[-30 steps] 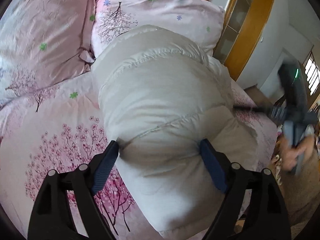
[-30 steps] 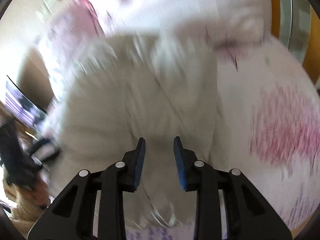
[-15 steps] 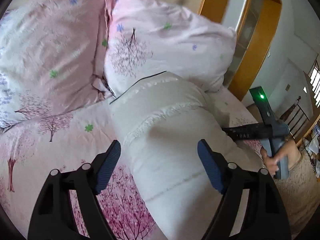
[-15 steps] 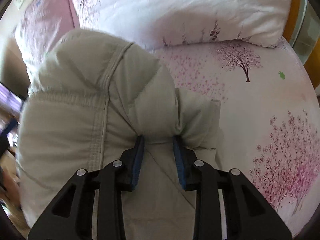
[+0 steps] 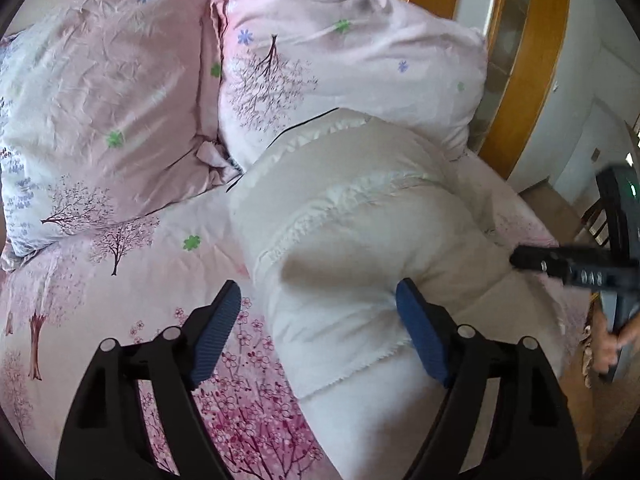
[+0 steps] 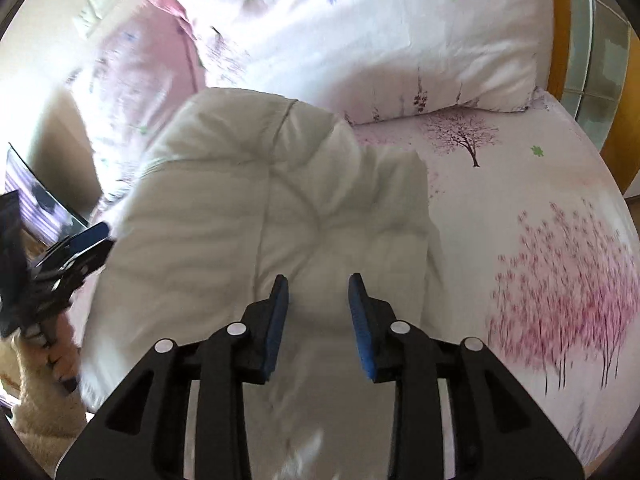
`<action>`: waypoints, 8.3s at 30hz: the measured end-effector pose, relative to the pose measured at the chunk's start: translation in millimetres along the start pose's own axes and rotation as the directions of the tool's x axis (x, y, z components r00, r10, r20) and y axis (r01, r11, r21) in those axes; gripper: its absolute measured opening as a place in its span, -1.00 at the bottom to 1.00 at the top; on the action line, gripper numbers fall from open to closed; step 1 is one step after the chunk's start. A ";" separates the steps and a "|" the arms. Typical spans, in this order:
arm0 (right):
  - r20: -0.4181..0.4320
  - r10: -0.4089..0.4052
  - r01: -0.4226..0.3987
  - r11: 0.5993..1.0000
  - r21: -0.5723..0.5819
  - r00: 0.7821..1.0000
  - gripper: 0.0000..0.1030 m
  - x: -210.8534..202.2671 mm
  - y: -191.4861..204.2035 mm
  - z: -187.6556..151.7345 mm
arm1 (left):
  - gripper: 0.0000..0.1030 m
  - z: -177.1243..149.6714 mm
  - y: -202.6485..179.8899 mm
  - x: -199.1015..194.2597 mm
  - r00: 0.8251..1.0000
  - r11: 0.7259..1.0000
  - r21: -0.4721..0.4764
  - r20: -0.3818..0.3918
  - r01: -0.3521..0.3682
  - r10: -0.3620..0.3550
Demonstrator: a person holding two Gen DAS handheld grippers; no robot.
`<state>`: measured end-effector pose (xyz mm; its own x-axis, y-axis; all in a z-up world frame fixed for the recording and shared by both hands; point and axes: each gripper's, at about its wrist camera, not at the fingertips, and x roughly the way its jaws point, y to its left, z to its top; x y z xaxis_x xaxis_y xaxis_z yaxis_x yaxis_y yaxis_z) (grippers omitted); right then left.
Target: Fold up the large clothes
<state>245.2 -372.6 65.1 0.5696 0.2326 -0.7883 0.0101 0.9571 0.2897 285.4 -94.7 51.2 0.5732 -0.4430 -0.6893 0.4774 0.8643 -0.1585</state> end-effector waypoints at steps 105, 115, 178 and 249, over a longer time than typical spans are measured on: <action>0.048 0.278 -0.282 0.944 0.173 0.959 0.55 74.7 37.8 14.2 | 0.27 -40.2 132.6 -90.6 0.971 0.976 -0.201 0.207 -0.080 0.122; 0.206 0.124 -0.066 0.961 -0.270 0.971 -0.41 22.5 137.0 -36.1 | 0.44 -34.2 64.0 -61.5 0.979 0.982 0.048 0.101 -0.182 0.176; 0.007 -0.092 0.092 0.985 -0.145 0.996 -0.07 85.8 108.7 -66.1 | 0.97 -95.4 42.8 -48.2 0.958 0.958 -0.078 0.052 -0.277 0.281; 0.055 -0.212 0.218 0.961 -0.171 0.976 0.97 0.0 156.6 -197.7 | 0.96 -199.2 15.1 -134.1 0.920 0.912 -0.132 -0.100 -0.389 0.378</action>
<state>84.3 -188.5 3.2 0.5989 0.0145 -0.8007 -0.0065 0.9999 0.0132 83.1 25.1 0.4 0.6410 -0.0575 -0.7654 0.1245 0.9918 0.0298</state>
